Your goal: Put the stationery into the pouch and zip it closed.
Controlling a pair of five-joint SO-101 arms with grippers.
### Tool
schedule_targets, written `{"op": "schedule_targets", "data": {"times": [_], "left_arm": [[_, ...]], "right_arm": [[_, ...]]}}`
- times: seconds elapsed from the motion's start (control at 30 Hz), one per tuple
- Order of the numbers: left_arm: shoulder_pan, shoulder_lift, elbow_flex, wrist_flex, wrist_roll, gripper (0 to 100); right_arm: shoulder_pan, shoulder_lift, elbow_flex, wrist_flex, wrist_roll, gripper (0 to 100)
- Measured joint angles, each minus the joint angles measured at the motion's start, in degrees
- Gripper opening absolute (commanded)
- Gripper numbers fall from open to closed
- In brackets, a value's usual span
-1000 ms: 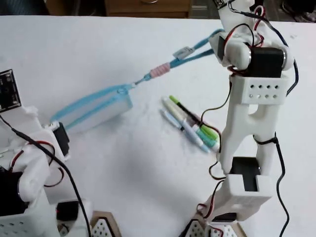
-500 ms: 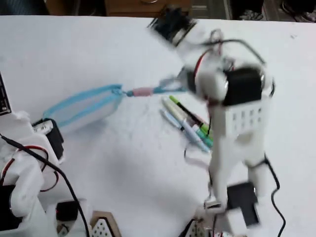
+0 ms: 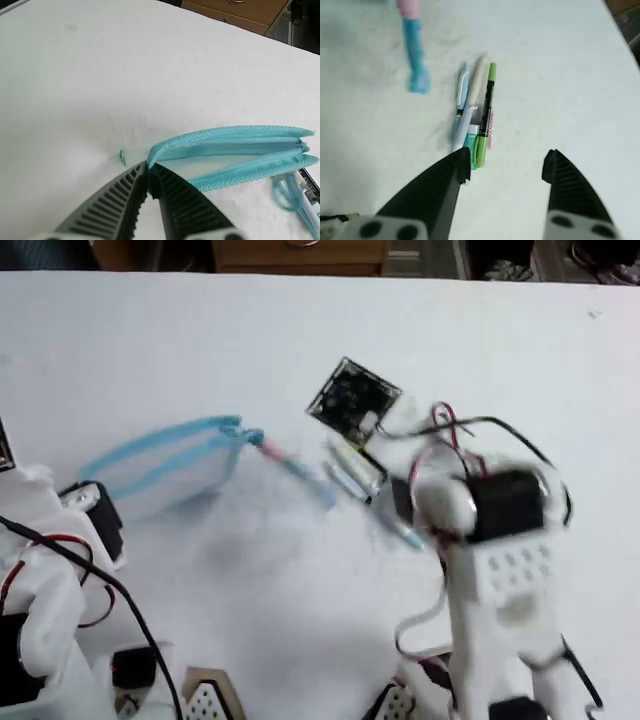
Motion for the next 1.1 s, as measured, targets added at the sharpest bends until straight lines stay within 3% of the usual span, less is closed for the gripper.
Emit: {"op": "schedule_targets", "data": {"times": [0.2, 0.37, 0.57, 0.8, 1.0, 1.1], "left_arm": [[-1.1, -0.1, 3.7, -0.1, -0.1, 2], [-1.1, -0.1, 3.9, -0.1, -0.1, 2], [-1.1, -0.1, 3.9, -0.1, -0.1, 2], [-1.1, -0.1, 3.9, -0.1, -0.1, 2], [-1.1, -0.1, 3.9, -0.1, -0.1, 2], [-1.1, -0.1, 3.9, -0.1, -0.1, 2]], "right_arm": [[-1.8, 17.1, 0.4, -4.7, 0.0, 24.0], [-6.9, 31.8, 0.4, -15.2, 0.0, 24.0], [-7.6, 46.9, 0.4, -28.1, 0.0, 24.0], [-5.7, 57.3, -3.2, -29.5, 0.0, 22.3], [-4.7, 62.6, -6.3, -30.1, -0.1, 1.1], [-4.7, 62.6, -6.4, -30.1, -0.1, 6.7]]}}
